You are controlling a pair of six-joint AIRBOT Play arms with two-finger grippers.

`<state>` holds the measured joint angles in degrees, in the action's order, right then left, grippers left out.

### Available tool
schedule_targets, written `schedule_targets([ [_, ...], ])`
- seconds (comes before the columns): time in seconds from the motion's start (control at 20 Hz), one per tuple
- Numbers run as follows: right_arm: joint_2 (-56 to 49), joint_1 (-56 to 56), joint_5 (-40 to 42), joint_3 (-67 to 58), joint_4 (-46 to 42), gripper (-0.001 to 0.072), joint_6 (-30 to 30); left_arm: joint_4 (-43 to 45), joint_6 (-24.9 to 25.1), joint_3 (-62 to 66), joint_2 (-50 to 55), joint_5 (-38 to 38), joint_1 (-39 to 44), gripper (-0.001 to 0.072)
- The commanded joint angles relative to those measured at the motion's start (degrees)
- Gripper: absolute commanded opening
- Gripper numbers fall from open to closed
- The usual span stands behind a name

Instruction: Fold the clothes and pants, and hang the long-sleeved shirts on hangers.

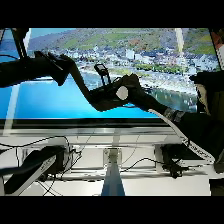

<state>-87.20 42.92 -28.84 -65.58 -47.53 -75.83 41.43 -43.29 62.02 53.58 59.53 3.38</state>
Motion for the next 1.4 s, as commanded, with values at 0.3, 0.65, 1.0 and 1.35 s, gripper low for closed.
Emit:
schedule_targets([
  [0.3, 5.9, -26.67, -7.15, -0.11, -3.89, 0.0015, -0.17, -16.96, -0.63, 0.02, 21.31, -14.14, 17.51, 0.0012],
  [0.65, 7.15, -36.35, -17.4, -0.11, -3.96, 0.0016, -0.17, -37.44, 1.11, 0.2, 32.33, -48.02, 35.76, 0.0013],
  [1.0, 7.15, -36.44, -16.46, -0.11, -5.25, 0.0016, -0.13, -38.29, 1.14, 0.57, 33.14, -49.27, 37.94, 0.0708],
  [1.35, 5.97, -39.52, -18.16, 0.2, -21.33, 0.0013, -0.39, -29.35, 2.64, 1.46, 30.86, -49.24, 37.88, 0.0708],
])
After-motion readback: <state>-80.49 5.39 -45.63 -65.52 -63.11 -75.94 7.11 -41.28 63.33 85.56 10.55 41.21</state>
